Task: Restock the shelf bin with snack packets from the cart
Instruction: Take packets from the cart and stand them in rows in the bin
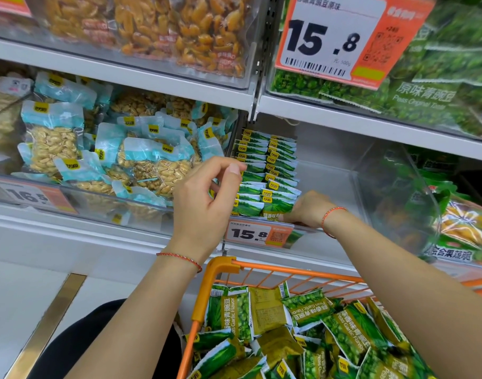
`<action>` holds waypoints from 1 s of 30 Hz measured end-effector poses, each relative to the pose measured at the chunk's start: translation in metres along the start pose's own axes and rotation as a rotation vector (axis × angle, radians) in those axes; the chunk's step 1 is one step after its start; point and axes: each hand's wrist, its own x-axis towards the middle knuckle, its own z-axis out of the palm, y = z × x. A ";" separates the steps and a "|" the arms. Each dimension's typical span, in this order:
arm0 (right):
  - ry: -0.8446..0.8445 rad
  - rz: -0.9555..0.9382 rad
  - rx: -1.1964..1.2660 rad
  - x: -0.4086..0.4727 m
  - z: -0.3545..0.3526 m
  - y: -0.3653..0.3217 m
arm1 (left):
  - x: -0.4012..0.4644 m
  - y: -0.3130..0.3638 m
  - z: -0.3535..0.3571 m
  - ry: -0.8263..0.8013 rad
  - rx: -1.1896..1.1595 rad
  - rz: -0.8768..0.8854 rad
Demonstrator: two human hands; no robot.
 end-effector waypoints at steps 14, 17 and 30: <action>0.161 -0.123 0.343 -0.054 -0.028 0.029 | -0.003 0.001 0.001 -0.042 -0.026 -0.029; 0.353 -0.179 0.591 -0.095 -0.034 0.045 | -0.014 0.004 -0.003 -0.090 -0.031 0.021; 0.067 -0.075 0.221 -0.201 0.034 0.107 | -0.087 0.059 0.010 -0.976 0.516 0.048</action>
